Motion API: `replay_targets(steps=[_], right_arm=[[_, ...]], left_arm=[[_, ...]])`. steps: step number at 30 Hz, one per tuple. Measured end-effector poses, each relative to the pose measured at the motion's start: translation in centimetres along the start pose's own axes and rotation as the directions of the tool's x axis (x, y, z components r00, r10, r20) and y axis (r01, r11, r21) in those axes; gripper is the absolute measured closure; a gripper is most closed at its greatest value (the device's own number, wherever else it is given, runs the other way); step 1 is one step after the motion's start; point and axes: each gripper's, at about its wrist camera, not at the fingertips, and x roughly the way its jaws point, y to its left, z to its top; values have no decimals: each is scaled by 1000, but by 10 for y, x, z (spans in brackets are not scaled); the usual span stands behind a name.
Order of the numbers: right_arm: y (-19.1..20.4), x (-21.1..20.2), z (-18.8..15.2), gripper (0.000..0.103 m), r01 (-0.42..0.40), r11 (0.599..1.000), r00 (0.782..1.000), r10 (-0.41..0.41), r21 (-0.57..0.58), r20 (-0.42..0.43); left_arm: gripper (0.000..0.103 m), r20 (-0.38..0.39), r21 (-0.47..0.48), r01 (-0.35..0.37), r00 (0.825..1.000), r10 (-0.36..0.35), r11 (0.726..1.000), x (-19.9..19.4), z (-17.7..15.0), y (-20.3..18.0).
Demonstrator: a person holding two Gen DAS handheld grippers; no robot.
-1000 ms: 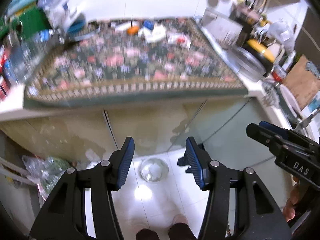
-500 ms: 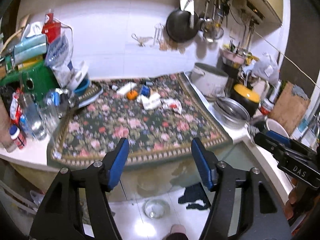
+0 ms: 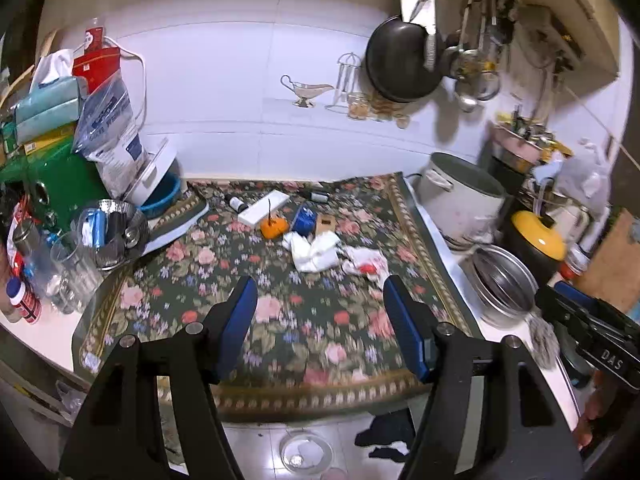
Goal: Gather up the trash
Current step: 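Raise both tools back toward the counter, then grasp the red-printed white bag with the right tool while the left tool grasps white tissues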
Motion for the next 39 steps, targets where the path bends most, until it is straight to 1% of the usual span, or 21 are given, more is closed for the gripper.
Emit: replay_targets(steps=[4,6,9,16,21,24,26,28,31,34,37,39], right_arm=[[-17,25,12,47,-20,999,999,19,-32,-25],[-24,40,18,47,-25,999,999,23,-44,-43],[-32,61,24,47,-55,998,996,52,-34,-76],[-43,115,31,47,-65,998,987,62,-17,-150],[-46,151,35,47,-44,999,981,42,-4,-191],[-46,179,38,47,-20,1000,974,21,8,-227],[-45,202,39,47,-7,1000,966,12,20,-257],[-44,220,39,47,-7,1000,958,14,28,-286],[-44,252,36,47,18,999,943,-5,36,-333],[-46,269,31,47,32,998,932,-8,59,-363],[-52,289,23,47,38,995,914,4,97,-406],[-54,300,20,47,42,993,905,10,111,-425]], left_arm=[[39,-15,-29,-26,1000,26,999,31,10,-11],[39,-37,-31,-43,998,42,999,47,13,-15],[39,-74,-27,-69,995,67,997,74,17,-16],[39,-159,-26,-103,982,98,994,144,22,1],[39,-231,3,-85,969,83,996,202,25,14],[39,-288,43,-48,956,59,998,241,24,20],[39,-330,66,-22,943,43,998,267,23,23],[39,-376,73,13,926,15,997,290,21,26],[39,-426,77,62,904,-24,995,315,19,24],[38,-475,95,108,879,-50,990,340,14,16],[38,-500,118,104,866,-31,988,358,10,12],[39,-501,118,71,865,-2,990,369,9,14]])
